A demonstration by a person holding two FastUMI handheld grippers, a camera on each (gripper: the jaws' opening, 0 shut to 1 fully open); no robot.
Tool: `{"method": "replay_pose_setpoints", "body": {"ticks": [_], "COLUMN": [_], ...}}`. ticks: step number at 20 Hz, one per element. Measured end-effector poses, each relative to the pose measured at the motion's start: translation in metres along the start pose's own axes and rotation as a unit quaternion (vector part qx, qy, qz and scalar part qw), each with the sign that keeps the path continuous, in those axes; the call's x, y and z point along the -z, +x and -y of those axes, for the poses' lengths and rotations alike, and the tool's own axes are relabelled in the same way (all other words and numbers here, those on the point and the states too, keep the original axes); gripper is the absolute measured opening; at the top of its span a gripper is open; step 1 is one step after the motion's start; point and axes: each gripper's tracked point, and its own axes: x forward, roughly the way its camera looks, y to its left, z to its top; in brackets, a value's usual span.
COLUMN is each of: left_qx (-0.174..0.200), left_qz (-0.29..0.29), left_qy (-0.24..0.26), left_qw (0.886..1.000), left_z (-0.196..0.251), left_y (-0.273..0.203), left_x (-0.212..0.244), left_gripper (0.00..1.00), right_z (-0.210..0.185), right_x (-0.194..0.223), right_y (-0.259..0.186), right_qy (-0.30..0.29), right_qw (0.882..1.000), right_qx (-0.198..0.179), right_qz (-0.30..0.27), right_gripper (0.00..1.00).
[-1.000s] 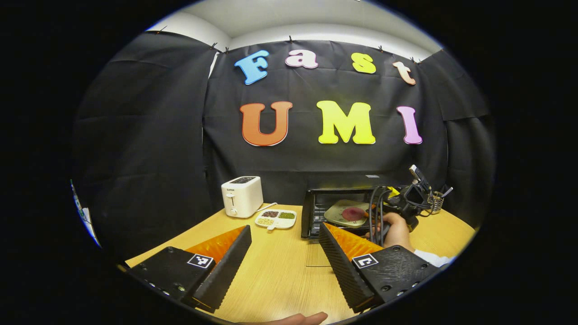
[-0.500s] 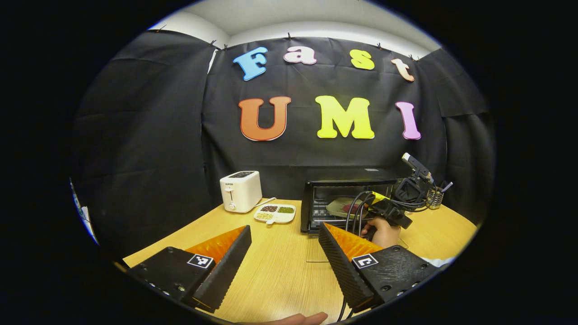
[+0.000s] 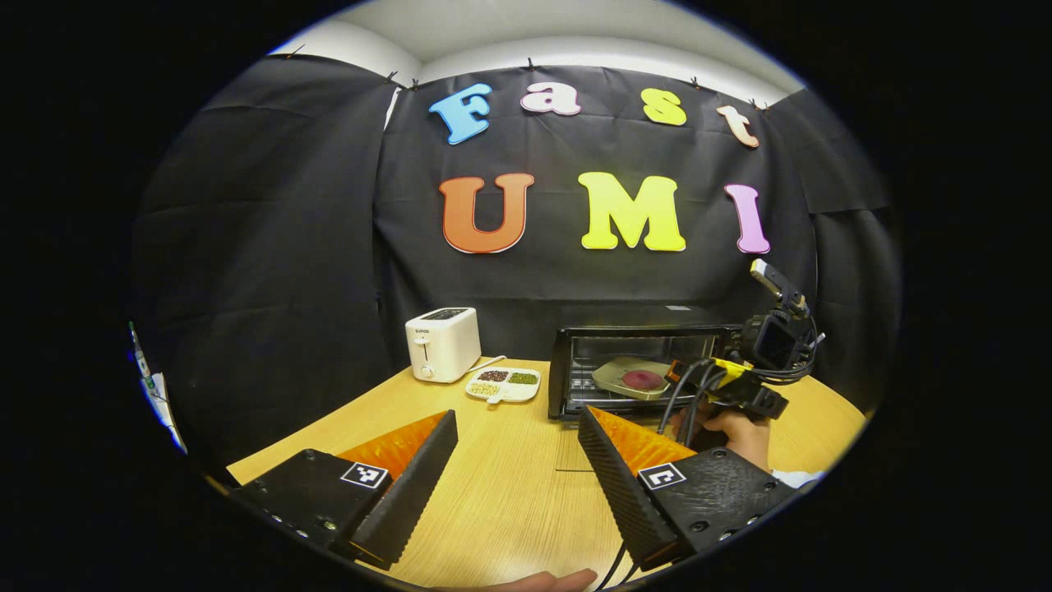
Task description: Open the electric oven with the left hand, put the food in, and close the electric oven.
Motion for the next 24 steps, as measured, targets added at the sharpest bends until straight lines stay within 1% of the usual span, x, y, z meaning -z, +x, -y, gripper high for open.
{"method": "replay_pose_setpoints", "body": {"ticks": [1,2,3,4,5,6,7,9,12,16,19,20,21,23,24], "left_qx": [0.002,0.003,0.006,0.009,0.011,0.013,0.016,0.021,0.031,0.048,0.058,0.065,0.072,0.081,0.083], "left_qz": [0.003,0.005,0.007,0.008,0.006,0.003,-0.002,-0.012,-0.023,-0.047,-0.067,-0.071,-0.079,-0.095,-0.104], "left_qy": [0.002,0.002,0.002,0.003,0.003,0.004,0.005,0.009,0.018,0.026,0.028,0.027,0.026,0.026,0.028], "left_qw": [1.000,1.000,1.000,1.000,1.000,1.000,1.000,1.000,0.999,0.997,0.996,0.995,0.994,0.992,0.991], "left_z": [0.003,0.007,0.010,0.013,0.015,0.017,0.021,0.029,0.043,0.067,0.085,0.094,0.101,0.112,0.116], "left_y": [-0.002,-0.004,-0.005,-0.006,-0.007,-0.007,-0.006,-0.004,-0.001,0.008,0.013,0.016,0.017,0.020,0.021], "left_x": [-0.005,-0.008,-0.010,-0.011,-0.010,-0.009,-0.008,-0.002,0.007,0.023,0.034,0.037,0.042,0.053,0.061], "left_gripper": [0.95,0.95,0.95,0.95,0.95,0.95,0.95,0.95,0.95,0.95,0.95,0.95,0.95,0.95,0.96], "right_z": [0.004,0.008,0.014,0.016,0.019,0.022,0.027,0.036,0.045,0.060,0.069,0.073,0.079,0.092,0.103], "right_x": [-0.004,-0.007,-0.010,-0.013,-0.015,-0.019,-0.024,-0.041,-0.069,-0.111,-0.133,-0.142,-0.152,-0.176,-0.192], "right_y": [-0.010,-0.017,-0.028,-0.036,-0.047,-0.056,-0.063,-0.080,-0.107,-0.143,-0.161,-0.166,-0.171,-0.184,-0.191], "right_qy": [0.002,-0.004,-0.014,-0.024,-0.037,-0.050,-0.062,-0.082,-0.113,-0.166,-0.183,-0.188,-0.194,-0.202,-0.199], "right_qw": [1.000,1.000,1.000,1.000,0.999,0.998,0.997,0.996,0.992,0.982,0.978,0.977,0.976,0.973,0.973], "right_qx": [-0.004,-0.008,-0.010,-0.017,-0.025,-0.032,-0.036,-0.040,-0.046,-0.046,-0.052,-0.051,-0.048,-0.039,-0.028], "right_qz": [0.004,0.006,0.010,0.010,0.008,0.007,0.009,0.021,0.042,0.080,0.085,0.084,0.088,0.105,0.118], "right_gripper": [0.61,0.69,0.74,0.81,0.82,0.87,0.89,0.95,0.95,0.96,0.96,1.00,0.96,0.96,0.96]}}
